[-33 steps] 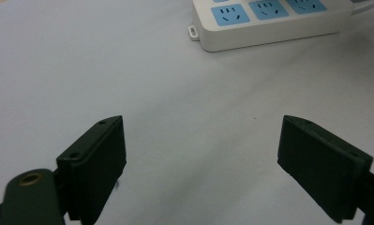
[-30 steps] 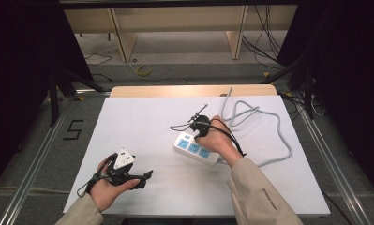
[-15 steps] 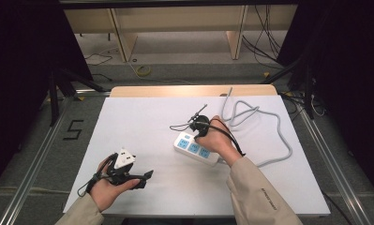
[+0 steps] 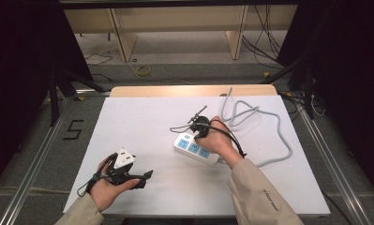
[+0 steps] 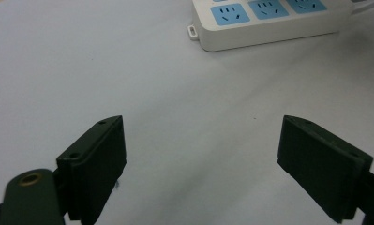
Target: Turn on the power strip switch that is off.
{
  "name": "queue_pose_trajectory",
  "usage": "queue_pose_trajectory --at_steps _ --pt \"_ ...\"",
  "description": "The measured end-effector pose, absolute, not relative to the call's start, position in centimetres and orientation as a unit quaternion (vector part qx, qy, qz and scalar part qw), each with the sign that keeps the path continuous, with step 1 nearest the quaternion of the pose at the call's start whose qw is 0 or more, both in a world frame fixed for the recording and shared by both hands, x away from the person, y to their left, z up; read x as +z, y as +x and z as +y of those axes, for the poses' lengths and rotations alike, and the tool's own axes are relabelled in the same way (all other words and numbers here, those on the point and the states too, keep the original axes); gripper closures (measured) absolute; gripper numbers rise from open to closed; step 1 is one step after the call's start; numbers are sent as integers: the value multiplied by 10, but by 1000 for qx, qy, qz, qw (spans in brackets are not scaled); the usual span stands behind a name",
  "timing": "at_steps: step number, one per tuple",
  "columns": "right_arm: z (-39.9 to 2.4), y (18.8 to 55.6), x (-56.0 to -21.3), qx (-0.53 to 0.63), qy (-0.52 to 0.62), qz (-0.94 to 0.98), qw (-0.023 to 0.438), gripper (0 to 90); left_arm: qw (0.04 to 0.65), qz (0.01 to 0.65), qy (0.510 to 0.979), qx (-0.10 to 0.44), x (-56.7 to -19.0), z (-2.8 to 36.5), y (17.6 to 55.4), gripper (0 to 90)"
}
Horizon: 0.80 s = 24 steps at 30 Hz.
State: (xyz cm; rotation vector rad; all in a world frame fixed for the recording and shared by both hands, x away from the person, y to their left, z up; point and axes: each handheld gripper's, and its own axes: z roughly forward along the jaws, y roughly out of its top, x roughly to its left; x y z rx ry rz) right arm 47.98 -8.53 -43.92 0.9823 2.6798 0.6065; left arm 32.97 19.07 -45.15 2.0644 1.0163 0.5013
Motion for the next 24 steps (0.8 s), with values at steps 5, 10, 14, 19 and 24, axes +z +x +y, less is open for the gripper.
queue_pose_trajectory --at_steps 5,10,14,19,24 --pt "-85 479 -438 213 334 912 107 900 382 398 811 197 -451 191 330 153" --pt "-86 477 -438 218 330 912 111 900 382 399 810 197 -451 192 330 153" --pt "-89 477 -434 226 330 909 115 866 383 399 810 196 -451 191 330 153" --pt "-95 475 -431 238 334 905 116 824 382 399 810 196 -451 191 330 153" --pt "-102 472 -429 248 339 900 119 768 383 401 809 196 -451 192 330 153"
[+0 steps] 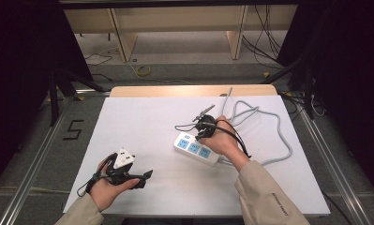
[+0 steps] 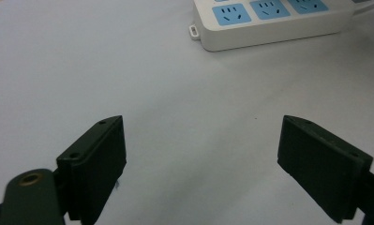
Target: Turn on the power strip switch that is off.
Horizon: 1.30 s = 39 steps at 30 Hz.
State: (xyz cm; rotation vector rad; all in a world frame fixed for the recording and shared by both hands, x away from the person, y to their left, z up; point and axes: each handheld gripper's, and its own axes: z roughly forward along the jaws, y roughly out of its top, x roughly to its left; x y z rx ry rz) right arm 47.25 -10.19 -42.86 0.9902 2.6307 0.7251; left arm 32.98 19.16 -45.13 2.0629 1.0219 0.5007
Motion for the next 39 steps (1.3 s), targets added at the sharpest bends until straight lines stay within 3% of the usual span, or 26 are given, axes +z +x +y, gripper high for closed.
queue_pose_trajectory --at_steps 15,39 --pt "-141 452 -421 315 358 870 124 596 382 403 808 198 -452 193 330 153" --pt "-236 384 -427 413 374 815 158 447 384 409 803 201 -451 195 329 153"
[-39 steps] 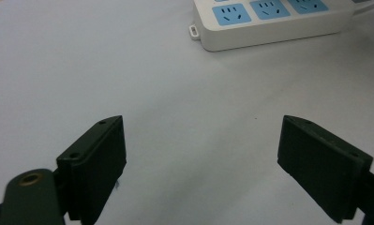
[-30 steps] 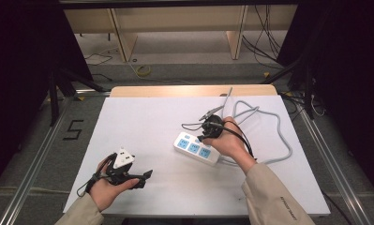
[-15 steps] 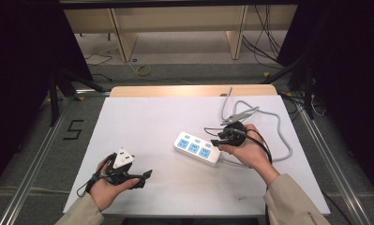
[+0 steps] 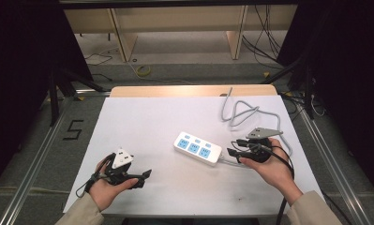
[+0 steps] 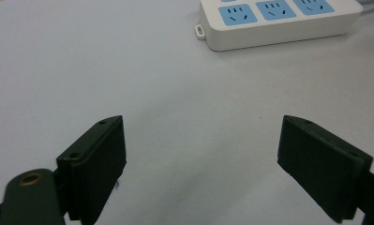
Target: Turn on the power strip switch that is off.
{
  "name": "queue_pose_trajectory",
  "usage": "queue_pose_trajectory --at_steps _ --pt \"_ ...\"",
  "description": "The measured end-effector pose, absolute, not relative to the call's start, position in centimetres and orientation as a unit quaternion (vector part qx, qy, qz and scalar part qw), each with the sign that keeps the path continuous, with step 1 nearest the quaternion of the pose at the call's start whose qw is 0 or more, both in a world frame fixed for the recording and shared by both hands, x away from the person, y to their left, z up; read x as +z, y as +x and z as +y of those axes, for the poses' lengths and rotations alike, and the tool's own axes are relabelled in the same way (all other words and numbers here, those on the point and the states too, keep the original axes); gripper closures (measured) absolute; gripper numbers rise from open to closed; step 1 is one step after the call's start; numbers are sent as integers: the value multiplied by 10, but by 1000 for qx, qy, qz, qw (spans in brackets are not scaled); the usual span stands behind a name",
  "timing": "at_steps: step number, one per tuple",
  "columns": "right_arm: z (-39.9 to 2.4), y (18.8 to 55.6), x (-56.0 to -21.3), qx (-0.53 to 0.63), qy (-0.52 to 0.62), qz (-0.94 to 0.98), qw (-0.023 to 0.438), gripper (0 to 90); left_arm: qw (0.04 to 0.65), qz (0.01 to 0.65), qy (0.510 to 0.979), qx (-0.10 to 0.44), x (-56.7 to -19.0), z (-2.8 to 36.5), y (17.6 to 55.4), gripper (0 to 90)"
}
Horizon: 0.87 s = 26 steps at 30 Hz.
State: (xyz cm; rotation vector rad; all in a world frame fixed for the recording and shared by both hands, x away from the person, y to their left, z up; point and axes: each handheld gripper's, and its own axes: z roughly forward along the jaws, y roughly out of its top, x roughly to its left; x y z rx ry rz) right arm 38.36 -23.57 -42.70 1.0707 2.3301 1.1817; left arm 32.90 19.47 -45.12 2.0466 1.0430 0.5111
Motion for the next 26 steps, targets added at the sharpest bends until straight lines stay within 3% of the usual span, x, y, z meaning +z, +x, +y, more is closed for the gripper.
queue_pose_trajectory --at_steps 26 --pt "-258 342 -440 439 381 798 161 342 385 407 804 201 -450 195 329 153"
